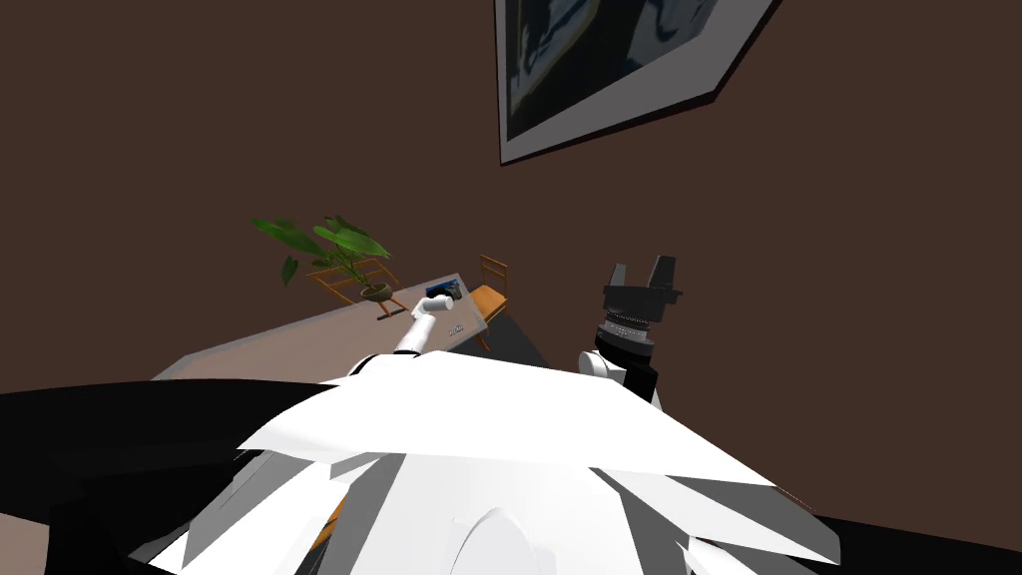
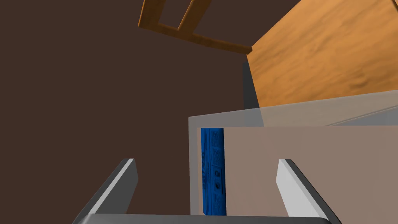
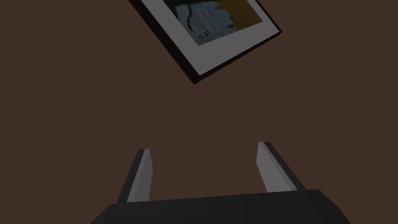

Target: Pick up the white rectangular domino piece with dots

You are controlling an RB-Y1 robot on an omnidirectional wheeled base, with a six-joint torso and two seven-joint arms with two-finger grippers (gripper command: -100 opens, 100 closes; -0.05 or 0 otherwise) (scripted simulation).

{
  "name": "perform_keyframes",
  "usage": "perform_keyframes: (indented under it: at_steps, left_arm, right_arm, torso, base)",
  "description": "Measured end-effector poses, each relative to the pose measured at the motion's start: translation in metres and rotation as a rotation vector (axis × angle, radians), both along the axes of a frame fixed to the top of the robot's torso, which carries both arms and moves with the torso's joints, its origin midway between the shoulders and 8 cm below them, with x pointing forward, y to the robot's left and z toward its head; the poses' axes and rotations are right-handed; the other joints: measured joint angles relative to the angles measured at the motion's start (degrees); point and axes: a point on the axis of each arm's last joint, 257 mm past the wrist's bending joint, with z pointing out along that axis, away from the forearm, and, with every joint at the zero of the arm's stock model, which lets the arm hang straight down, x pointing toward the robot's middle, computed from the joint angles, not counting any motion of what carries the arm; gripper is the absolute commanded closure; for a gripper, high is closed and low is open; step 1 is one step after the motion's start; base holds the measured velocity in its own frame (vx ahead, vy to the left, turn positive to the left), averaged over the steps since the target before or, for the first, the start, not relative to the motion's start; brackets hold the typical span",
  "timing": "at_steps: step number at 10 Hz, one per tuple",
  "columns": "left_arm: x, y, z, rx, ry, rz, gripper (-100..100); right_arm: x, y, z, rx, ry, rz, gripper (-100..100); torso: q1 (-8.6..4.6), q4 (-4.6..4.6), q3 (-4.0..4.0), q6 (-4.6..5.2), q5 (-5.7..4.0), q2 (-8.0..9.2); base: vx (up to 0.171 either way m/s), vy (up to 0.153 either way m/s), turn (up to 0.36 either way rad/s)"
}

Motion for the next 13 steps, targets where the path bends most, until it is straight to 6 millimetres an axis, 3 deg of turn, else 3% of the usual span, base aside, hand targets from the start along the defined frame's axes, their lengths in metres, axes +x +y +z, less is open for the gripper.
perform_keyframes:
  at_steps: [7, 10, 13]
  left_arm:
    - [-0.035, 0.028, -0.071, -0.109, 0.193, 0.105, -100]
    - [-0.06, 0.045, -0.103, -0.17, 0.288, 0.167, -100]
    - [-0.083, 0.05, -0.133, -0.217, 0.369, 0.215, -100]
  right_arm:
    - [0.0, 0.0, 0.0, 0.0, 0.0, 0.0, 0]
    - [0.0, 0.0, 0.0, 0.0, 0.0, 0.0, 0]
    - [0.0, 0.0, 0.0, 0.0, 0.0, 0.0, 0]
  torso:
    - [-0.05, -0.01, -0.04, -0.06, -0.01, -0.07]
    - [0.0, -0.01, -0.04, -0.02, 0.0, -0.08]
    - [-0.03, -0.01, -0.05, -0.01, -0.01, -0.1]
  base:
    - [-0.014, 0.024, -0.127]
    - [-0.012, 0.035, -0.134]
    - [-0.008, 0.025, -0.096]
